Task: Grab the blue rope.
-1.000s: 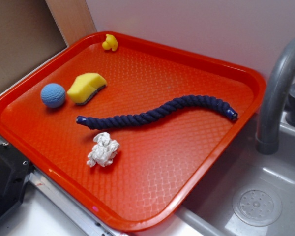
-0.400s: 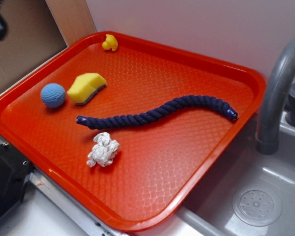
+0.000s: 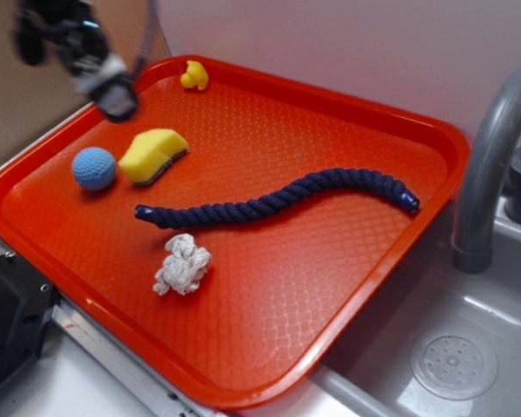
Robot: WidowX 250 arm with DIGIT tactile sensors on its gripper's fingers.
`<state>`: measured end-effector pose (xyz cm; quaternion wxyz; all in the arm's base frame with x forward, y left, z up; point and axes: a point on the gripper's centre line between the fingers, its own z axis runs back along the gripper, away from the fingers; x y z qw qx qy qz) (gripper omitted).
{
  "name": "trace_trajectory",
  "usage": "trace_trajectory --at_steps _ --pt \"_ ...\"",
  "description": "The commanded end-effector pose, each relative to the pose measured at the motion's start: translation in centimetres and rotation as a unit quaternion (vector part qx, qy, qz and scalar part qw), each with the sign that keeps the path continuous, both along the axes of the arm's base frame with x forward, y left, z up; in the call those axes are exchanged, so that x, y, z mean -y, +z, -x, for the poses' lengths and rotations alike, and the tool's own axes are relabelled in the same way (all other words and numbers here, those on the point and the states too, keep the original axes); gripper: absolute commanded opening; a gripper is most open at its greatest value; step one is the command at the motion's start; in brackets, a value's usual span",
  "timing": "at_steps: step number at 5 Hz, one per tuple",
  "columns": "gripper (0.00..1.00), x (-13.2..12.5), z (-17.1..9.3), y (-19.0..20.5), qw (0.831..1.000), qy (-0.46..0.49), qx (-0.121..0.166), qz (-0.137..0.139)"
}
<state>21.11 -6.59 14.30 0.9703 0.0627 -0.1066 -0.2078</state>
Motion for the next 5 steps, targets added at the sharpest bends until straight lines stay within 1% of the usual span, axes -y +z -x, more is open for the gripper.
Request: trace_trajectory --at_steps 1,2,4,5 --pt "1.00 3.5 -3.4 -4.8 0.997 -0.071 -0.013 0.004" --pt "1.00 4.1 -3.4 -7.2 0.995 -0.091 -0.042 0.006" --pt "1.00 4.8 -3.7 -9.8 0.990 -0.123 -0.073 0.007" --pt "1.00 4.6 -4.0 -10.5 0.988 -0.129 -0.084 0.010"
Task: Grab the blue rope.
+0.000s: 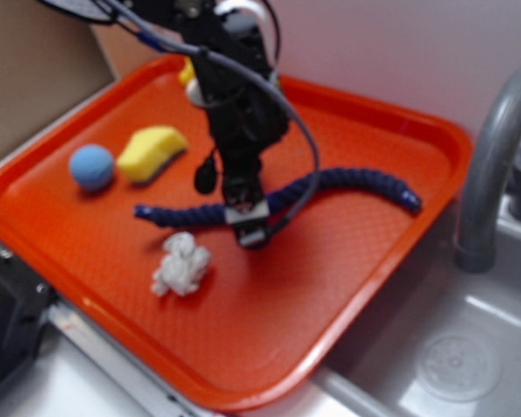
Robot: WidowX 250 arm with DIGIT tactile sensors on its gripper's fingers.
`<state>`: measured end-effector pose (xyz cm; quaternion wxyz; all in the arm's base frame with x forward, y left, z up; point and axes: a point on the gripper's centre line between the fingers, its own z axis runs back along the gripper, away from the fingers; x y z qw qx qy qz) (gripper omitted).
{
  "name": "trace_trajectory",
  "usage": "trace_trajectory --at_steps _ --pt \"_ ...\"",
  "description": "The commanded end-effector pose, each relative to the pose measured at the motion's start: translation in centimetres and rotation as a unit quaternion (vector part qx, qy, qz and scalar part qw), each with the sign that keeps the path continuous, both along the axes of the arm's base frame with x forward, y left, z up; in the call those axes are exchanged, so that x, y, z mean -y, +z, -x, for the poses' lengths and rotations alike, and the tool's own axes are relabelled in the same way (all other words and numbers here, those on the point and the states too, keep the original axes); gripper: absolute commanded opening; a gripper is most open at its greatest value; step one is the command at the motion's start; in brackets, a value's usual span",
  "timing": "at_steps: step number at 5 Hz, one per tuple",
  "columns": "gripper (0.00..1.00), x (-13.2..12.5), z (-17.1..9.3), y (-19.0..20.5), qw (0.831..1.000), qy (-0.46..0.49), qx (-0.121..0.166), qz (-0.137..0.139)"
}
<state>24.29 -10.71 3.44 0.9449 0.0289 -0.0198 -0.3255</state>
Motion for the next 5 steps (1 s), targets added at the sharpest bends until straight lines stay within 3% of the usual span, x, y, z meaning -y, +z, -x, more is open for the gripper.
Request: trace_trajectory --at_steps 1,2,5 --pt "1.00 0.52 -0.97 -0.08 1.000 -0.016 0.004 0.011" --pt "0.00 0.40 -0.88 -0.22 1.000 -0.016 0.007 0.006" --pt "0.00 0.44 -0.75 -0.04 1.000 -0.019 0.009 0.002"
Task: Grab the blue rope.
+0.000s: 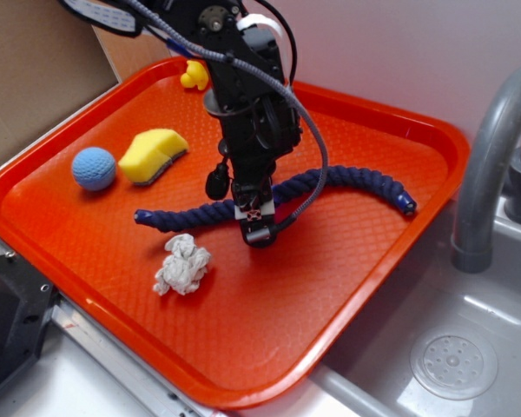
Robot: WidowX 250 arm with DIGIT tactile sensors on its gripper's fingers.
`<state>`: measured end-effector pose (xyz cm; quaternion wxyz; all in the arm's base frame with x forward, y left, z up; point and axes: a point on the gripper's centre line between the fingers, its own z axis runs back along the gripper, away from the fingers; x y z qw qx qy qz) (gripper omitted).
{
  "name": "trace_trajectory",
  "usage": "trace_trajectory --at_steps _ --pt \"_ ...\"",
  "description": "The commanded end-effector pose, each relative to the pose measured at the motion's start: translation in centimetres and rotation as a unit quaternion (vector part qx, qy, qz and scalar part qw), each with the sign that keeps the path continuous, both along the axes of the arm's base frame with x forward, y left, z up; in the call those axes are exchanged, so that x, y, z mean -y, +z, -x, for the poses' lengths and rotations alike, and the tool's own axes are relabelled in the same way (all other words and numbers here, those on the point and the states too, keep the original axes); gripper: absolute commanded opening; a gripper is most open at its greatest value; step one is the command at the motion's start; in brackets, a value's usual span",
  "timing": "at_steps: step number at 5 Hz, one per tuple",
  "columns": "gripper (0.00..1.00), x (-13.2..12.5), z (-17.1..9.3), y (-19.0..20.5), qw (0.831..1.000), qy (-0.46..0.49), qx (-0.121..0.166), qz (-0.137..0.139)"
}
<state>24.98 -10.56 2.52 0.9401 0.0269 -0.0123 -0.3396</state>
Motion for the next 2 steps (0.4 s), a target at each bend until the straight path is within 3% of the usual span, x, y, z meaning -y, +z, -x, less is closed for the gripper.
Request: trace_trajectory --at_steps 1,2 --pt "0.00 0.64 -0.12 0.74 1.000 -0.004 0.016 0.003" --pt "0.00 0.68 -0.09 0.61 1.000 -0.004 0.017 0.000"
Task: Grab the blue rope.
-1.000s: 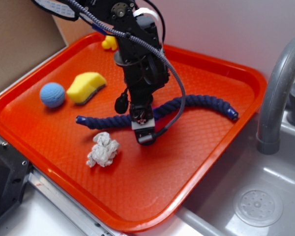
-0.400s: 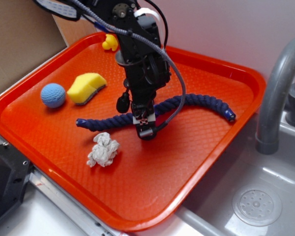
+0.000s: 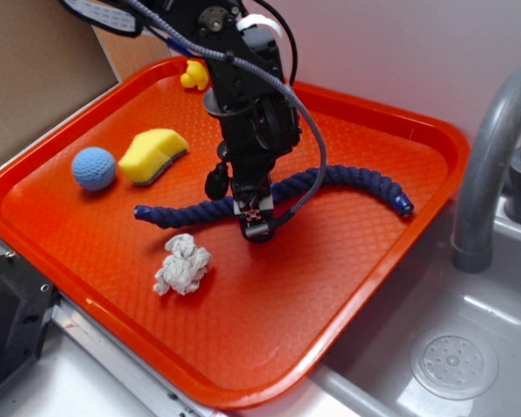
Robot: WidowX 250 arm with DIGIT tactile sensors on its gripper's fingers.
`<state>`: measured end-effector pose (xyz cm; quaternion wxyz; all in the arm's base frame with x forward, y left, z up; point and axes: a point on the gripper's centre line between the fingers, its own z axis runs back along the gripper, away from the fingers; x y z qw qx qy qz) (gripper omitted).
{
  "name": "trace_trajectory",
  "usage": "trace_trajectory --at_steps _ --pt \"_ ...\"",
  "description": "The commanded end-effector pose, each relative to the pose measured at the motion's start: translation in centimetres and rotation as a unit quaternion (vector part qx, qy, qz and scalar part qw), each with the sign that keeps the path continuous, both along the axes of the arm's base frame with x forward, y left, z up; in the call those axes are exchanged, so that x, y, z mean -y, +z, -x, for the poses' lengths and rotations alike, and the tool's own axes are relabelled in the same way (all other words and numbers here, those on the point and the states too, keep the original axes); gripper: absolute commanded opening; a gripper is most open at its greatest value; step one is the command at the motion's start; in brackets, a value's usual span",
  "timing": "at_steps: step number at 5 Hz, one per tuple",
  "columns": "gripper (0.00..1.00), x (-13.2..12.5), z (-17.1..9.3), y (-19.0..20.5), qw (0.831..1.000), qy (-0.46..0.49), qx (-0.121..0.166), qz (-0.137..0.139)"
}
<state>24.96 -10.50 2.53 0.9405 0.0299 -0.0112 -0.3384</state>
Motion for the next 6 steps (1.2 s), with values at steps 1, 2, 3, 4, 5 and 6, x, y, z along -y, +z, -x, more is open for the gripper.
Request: trace_trajectory --at_steps 1,2,3,4,5,6 --pt "0.00 0.6 -0.3 0.8 1.000 -0.002 0.025 -0.008" --pt "0.00 -0.2 -1.1 3.6 0.998 0.026 0.057 -0.015" --pt "0.00 -1.4 -1.2 8.5 0.992 0.077 0.100 -0.015" --pt "0.00 -3.7 -0.4 13.3 0.982 0.146 0.120 0.008" --pt "0.00 -6.2 1.2 17.5 0.961 0.258 0.096 0.017" --pt "0.00 -7.5 2.9 19.7 0.932 0.351 0.085 0.025"
